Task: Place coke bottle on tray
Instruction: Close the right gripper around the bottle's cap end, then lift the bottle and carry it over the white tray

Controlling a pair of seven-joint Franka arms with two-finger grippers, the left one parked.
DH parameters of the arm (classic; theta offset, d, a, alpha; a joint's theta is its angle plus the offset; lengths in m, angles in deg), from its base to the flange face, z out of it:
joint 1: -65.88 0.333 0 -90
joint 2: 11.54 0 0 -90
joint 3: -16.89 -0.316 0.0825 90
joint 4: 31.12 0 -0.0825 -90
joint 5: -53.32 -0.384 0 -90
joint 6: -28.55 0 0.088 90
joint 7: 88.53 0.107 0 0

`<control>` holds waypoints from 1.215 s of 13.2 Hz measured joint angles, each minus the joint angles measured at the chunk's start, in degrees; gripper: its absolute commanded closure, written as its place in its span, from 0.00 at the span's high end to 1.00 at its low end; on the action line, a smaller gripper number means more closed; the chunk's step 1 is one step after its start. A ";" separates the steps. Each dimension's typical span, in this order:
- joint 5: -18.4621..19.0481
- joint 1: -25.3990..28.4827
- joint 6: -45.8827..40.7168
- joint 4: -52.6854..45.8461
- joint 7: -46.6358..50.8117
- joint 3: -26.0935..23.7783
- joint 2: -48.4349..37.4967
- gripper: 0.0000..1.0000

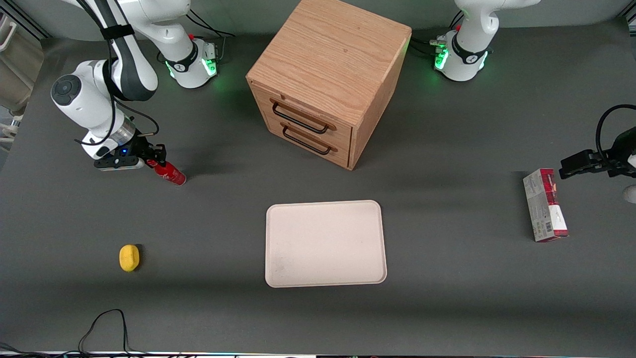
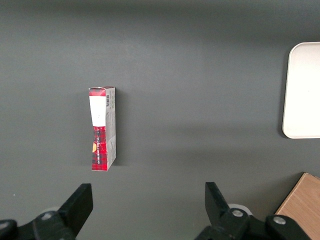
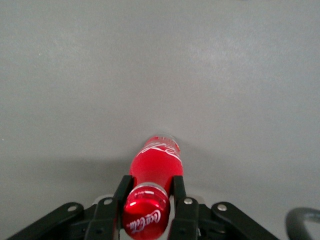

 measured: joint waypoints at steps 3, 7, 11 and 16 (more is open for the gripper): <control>0.00 0.04 -7.66 -6.96 0.14 -0.50 0.04 0.00; -0.06 0.15 -33.70 -30.56 3.48 -5.02 2.83 0.00; -0.15 0.20 -51.43 -56.53 7.21 -10.24 12.74 0.00; 1.08 0.35 -58.19 -79.11 17.57 -22.39 28.47 0.00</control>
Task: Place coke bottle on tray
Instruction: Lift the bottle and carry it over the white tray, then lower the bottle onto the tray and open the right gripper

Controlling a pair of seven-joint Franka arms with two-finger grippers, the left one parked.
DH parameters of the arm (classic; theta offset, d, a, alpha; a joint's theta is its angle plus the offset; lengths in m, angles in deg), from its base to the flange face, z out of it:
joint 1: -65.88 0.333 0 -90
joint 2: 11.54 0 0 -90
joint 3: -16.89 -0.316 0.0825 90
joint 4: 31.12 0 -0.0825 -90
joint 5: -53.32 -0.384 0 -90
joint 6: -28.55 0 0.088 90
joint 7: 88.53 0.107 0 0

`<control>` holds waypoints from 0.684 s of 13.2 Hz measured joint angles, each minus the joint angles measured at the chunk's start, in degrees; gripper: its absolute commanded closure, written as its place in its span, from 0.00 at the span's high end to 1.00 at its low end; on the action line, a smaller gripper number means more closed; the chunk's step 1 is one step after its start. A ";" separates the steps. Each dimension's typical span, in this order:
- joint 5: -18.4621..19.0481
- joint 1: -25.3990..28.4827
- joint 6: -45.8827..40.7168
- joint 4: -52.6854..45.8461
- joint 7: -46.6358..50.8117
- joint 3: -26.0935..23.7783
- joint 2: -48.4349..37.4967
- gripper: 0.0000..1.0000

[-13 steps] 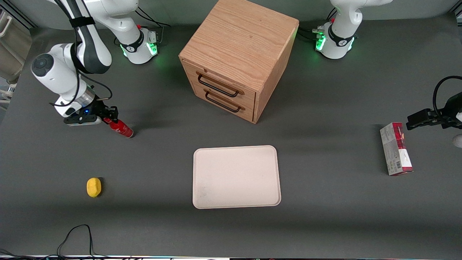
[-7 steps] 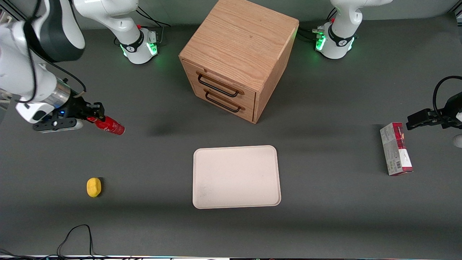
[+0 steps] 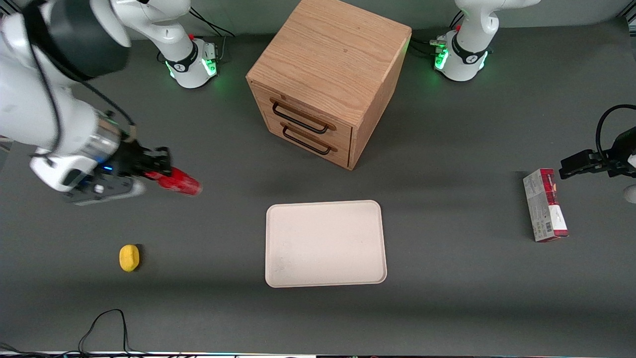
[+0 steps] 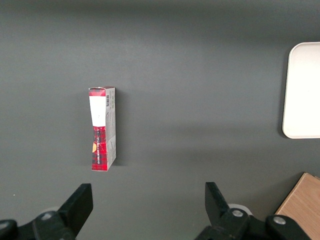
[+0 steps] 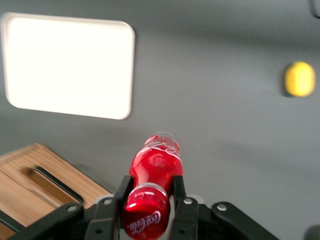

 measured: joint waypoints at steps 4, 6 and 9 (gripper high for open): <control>11.93 2.02 11.85 -8.08 11.26 -12.71 16.15 0.00; 18.39 4.53 19.71 -9.04 13.01 -13.56 22.71 0.00; 24.04 5.49 27.54 -9.45 13.23 -13.56 29.26 0.00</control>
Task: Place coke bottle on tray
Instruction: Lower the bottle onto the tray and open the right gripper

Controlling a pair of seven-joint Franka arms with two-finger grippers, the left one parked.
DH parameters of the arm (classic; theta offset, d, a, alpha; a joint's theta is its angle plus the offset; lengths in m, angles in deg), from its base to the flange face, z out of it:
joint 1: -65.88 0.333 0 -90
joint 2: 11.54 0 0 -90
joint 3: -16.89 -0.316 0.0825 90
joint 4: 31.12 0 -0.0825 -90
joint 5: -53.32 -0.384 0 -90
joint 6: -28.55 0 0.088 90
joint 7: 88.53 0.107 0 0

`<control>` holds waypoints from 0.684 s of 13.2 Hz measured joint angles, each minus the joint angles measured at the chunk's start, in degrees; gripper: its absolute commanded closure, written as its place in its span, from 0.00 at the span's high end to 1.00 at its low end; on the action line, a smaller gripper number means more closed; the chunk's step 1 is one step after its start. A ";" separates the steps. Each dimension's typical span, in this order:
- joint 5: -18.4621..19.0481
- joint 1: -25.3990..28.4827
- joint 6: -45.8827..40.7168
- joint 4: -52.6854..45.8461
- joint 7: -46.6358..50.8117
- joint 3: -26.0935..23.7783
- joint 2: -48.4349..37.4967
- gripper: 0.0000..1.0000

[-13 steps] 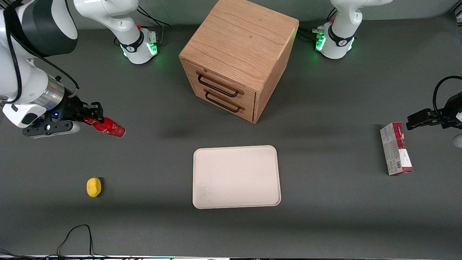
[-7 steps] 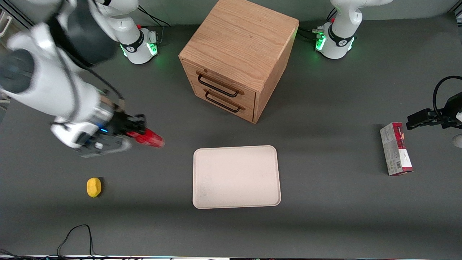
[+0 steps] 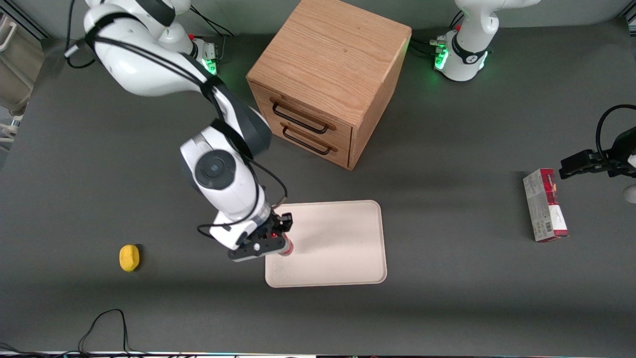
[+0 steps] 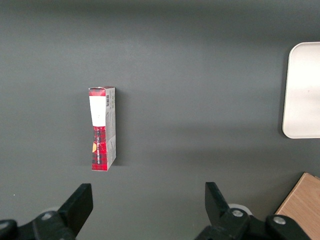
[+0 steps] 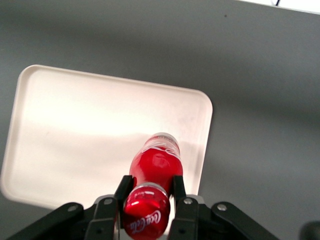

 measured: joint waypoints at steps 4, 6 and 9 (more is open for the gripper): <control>1.63 -0.17 4.47 0.45 0.00 0.01 3.28 0.14; 1.73 -0.29 4.61 0.45 0.00 0.01 3.47 1.00; 2.33 -0.38 6.70 0.44 0.00 0.01 3.46 1.00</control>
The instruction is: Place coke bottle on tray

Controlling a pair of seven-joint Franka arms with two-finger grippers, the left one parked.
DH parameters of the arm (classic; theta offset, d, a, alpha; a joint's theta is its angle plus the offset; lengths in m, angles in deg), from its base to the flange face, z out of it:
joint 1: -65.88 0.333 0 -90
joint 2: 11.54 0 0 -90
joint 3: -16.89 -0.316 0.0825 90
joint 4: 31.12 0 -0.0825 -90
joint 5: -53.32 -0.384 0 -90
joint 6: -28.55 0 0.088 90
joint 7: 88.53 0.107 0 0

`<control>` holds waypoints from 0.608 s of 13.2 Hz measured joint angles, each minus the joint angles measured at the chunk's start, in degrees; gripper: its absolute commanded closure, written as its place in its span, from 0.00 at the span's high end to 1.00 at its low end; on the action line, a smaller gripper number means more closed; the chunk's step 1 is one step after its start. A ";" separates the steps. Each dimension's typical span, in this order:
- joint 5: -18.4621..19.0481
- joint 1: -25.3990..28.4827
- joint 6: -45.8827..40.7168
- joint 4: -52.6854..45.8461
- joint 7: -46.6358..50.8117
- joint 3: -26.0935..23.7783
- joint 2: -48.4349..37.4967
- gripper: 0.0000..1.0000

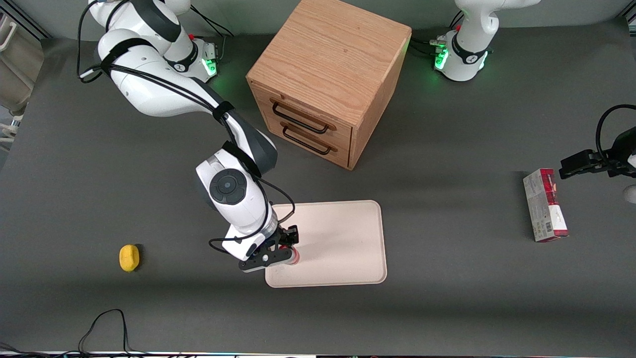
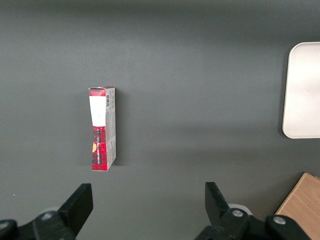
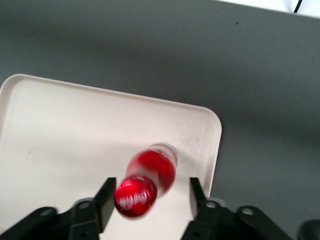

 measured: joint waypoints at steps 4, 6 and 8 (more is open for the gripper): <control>-0.89 -0.59 -0.38 -0.02 1.16 -0.04 -1.92 1.00; -8.05 -2.32 -4.60 1.55 1.35 0.35 -7.17 1.00; -16.83 -4.29 -9.53 8.62 1.03 5.18 -17.82 1.00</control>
